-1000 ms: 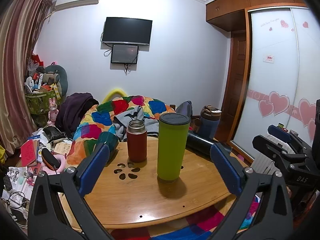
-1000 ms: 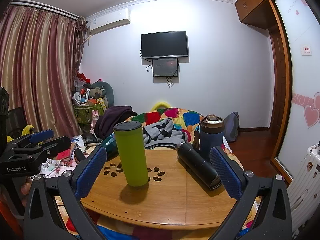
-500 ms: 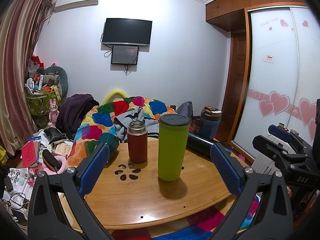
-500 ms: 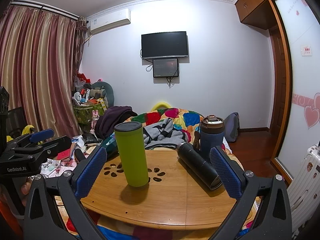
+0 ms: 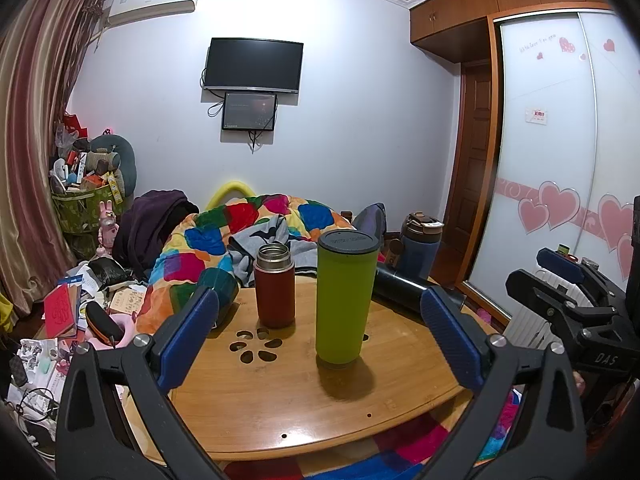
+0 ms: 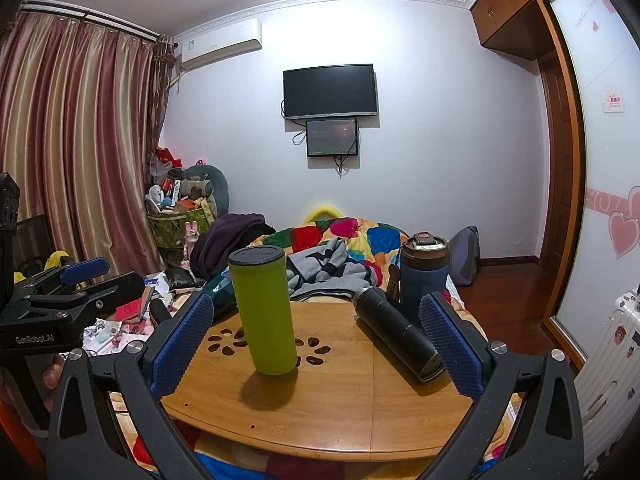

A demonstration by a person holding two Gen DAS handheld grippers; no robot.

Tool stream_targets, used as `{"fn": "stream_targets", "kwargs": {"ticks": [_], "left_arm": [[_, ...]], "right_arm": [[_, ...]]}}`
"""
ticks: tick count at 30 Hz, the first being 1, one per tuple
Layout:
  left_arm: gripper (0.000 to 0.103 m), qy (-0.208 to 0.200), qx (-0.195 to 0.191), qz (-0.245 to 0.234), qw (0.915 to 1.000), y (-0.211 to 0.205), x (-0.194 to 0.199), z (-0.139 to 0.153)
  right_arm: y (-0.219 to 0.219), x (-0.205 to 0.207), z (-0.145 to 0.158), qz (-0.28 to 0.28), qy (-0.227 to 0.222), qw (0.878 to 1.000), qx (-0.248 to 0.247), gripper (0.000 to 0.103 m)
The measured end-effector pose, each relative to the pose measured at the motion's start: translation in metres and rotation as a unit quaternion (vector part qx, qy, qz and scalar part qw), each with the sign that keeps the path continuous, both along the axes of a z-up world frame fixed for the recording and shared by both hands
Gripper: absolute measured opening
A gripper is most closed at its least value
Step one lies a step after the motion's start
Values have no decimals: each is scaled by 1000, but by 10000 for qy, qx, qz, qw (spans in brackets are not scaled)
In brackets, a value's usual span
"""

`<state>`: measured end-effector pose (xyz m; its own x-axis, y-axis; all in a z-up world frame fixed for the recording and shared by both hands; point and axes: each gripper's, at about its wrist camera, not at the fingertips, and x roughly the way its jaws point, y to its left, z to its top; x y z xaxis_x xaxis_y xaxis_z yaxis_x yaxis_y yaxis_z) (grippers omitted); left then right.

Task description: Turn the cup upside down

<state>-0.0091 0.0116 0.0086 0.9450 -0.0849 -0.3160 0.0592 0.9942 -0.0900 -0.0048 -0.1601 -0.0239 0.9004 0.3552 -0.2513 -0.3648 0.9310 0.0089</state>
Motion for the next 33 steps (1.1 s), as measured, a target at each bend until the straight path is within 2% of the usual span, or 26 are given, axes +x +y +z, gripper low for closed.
{"fn": "stream_targets", "kwargs": {"ticks": [33], "left_arm": [[103, 61, 9, -122, 9999, 2, 2, -3]], "right_arm": [[-2, 2, 5, 33, 29, 10000, 26, 103]]}}
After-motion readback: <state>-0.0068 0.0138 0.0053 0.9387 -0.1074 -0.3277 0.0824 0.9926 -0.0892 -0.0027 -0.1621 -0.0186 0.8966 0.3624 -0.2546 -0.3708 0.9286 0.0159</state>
